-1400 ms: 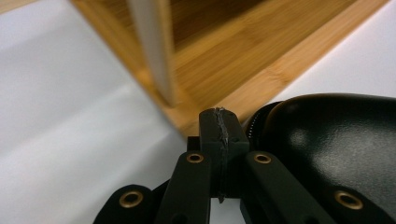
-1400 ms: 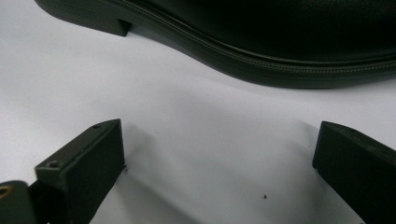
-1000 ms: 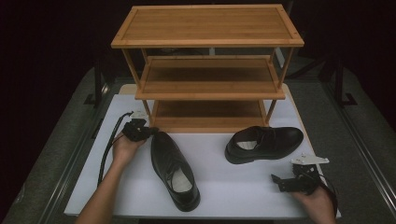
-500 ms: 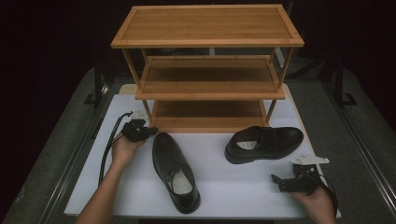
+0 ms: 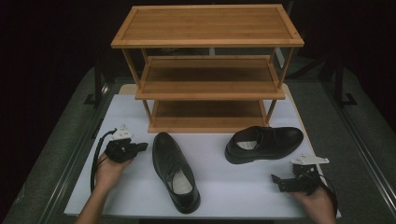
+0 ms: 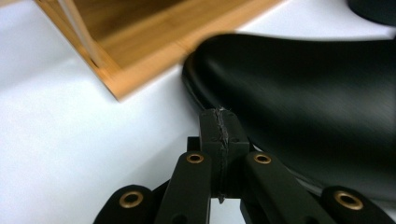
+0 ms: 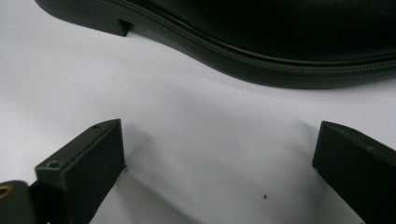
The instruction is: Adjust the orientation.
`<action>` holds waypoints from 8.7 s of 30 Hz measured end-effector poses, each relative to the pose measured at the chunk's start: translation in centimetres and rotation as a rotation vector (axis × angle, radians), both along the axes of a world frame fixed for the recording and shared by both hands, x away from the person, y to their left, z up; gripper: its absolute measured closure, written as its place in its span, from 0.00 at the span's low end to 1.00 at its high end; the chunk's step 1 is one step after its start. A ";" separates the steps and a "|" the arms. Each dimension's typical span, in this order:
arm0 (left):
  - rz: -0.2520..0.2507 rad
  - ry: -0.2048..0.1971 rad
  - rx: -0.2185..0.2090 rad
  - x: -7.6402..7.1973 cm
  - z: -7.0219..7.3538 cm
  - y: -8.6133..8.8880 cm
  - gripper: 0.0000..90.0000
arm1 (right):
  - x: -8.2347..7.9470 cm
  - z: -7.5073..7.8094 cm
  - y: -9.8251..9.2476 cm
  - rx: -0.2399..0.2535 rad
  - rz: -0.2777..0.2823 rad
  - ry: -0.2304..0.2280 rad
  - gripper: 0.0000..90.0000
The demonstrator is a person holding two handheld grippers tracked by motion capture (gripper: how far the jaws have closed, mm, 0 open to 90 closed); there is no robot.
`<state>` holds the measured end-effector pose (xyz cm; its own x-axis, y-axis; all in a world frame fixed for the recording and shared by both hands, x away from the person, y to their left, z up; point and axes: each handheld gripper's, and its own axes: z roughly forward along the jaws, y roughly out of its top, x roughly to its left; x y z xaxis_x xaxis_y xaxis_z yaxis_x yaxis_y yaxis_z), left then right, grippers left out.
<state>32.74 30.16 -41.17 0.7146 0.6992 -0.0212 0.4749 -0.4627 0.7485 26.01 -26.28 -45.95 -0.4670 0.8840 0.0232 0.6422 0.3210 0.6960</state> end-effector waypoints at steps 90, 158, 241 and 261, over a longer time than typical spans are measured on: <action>-0.029 0.079 0.115 -3.9 -2.0 1.2 0.06 | 0.0 0.0 0.0 -0.001 -0.002 0.002 0.02; -0.450 -0.040 0.043 7.5 6.5 -21.5 1.00 | 8.5 5.7 -7.1 0.042 -0.183 -0.071 1.00; -0.731 0.068 0.209 4.5 5.0 -25.7 1.00 | 15.3 3.0 3.5 0.060 0.014 0.007 1.00; -0.417 -0.015 0.024 3.2 7.3 -13.3 1.00 | 5.1 3.8 1.2 0.155 0.115 -0.057 1.00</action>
<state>35.97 16.83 -33.88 0.9367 0.3502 0.0038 0.2327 -0.6304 0.7406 31.10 -25.03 -42.17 -0.5688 0.8128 0.1257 0.5660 0.2759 0.7768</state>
